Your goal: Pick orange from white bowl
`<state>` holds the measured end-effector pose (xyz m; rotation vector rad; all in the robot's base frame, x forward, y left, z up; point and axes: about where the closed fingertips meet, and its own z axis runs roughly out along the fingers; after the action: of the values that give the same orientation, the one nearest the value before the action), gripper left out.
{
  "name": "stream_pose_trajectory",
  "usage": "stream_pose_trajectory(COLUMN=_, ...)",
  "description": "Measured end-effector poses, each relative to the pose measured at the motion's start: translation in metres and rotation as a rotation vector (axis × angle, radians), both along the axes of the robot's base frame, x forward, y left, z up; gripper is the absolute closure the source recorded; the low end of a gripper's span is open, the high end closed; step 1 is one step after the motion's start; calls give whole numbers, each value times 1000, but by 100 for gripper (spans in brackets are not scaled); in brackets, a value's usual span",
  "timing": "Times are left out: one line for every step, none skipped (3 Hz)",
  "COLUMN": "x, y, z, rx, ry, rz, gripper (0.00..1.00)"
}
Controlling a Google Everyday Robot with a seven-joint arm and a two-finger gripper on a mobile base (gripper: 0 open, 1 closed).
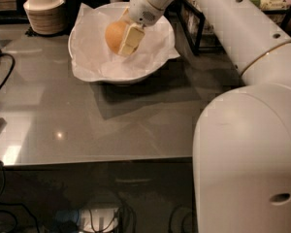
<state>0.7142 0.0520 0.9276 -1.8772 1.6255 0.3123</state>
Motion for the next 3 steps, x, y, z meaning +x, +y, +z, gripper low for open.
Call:
stream_pose_trajectory(x=-20, y=-7, z=44, rx=86, ry=-61, rz=11, gripper=100)
stream_pose_trajectory(x=-54, y=-18, z=87, rx=206, ry=-139, rz=54, gripper=100)
stream_pose_trajectory(x=-97, y=-22, z=119, rx=283, ry=-209, rz=123, gripper=100)
